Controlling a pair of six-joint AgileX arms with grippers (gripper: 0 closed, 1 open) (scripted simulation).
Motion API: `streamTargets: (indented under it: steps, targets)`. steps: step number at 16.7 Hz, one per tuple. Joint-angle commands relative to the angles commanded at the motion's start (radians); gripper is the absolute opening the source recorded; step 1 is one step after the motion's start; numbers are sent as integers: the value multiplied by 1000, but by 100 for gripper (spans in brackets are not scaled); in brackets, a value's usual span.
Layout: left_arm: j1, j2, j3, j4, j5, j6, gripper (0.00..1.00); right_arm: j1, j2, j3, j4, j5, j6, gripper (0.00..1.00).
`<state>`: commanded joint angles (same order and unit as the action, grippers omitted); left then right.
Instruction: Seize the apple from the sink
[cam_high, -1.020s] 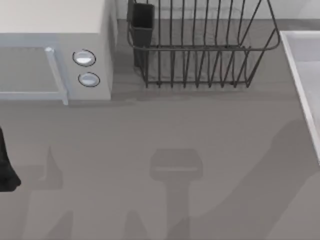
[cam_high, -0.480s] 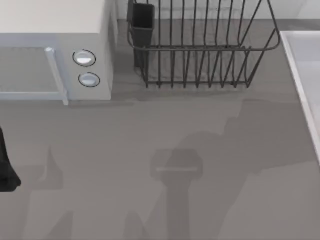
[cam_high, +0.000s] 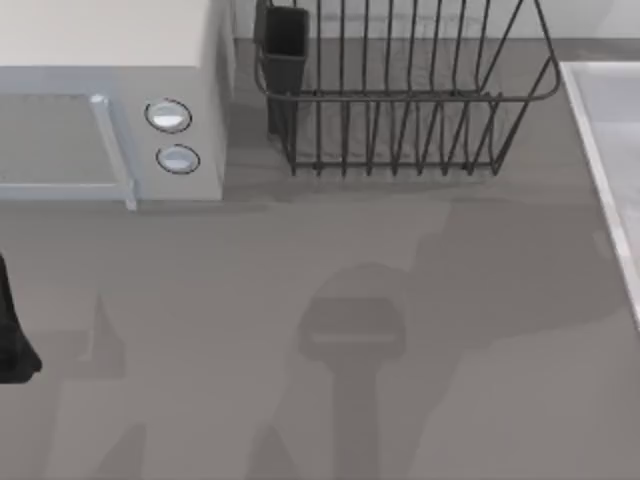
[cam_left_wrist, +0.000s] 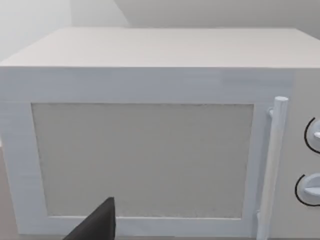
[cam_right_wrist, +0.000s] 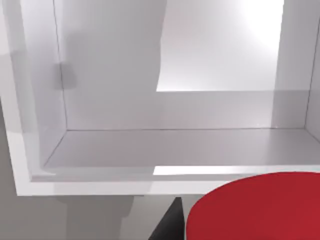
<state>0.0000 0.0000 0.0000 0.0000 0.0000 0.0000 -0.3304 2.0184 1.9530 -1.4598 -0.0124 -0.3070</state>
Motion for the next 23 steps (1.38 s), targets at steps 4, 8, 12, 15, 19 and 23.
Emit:
streamTargets:
  steps: [4, 8, 12, 15, 19, 23]
  targets:
    - [0, 0, 0, 0, 0, 0, 100, 193, -1, -7, 6, 11, 187, 0]
    - [0, 0, 0, 0, 0, 0, 100, 527, -3, -23, 10, 19, 501, 0]
    - [0, 0, 0, 0, 0, 0, 100, 815, -13, -53, 15, 20, 792, 0]
    - [0, 0, 0, 0, 0, 0, 100, 925, -17, -71, 16, 16, 911, 0]
    - [0, 0, 0, 0, 0, 0, 100, 949, -19, -79, 15, 14, 942, 0]
    - [0, 0, 0, 0, 0, 0, 100, 946, -15, -79, 18, 12, 943, 0]
